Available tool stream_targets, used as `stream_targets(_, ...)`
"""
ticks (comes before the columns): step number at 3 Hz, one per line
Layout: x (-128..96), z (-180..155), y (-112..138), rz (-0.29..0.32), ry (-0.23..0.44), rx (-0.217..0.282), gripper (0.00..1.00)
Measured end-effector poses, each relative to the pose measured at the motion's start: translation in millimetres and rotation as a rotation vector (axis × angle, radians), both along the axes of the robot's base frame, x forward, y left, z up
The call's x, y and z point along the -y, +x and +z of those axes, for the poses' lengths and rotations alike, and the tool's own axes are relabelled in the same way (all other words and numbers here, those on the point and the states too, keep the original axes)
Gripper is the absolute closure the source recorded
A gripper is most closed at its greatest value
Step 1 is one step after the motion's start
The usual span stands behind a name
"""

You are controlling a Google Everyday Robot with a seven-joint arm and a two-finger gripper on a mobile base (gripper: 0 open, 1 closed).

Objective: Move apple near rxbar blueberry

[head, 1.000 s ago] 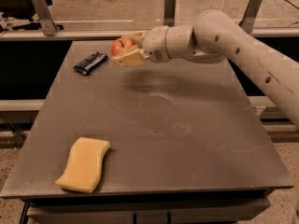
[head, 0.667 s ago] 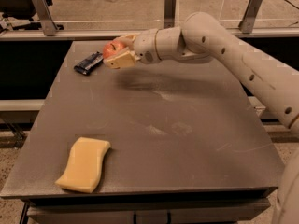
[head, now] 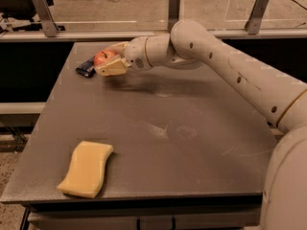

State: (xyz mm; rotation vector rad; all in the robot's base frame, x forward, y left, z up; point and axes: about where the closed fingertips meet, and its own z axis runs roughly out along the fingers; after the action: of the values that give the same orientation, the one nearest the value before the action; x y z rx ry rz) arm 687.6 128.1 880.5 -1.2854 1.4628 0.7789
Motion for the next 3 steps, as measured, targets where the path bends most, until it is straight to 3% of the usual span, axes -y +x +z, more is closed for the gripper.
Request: stream_targets(3, -16.9, -9.0, -0.7, 0.001, -0.012, -0.008, 0.13)
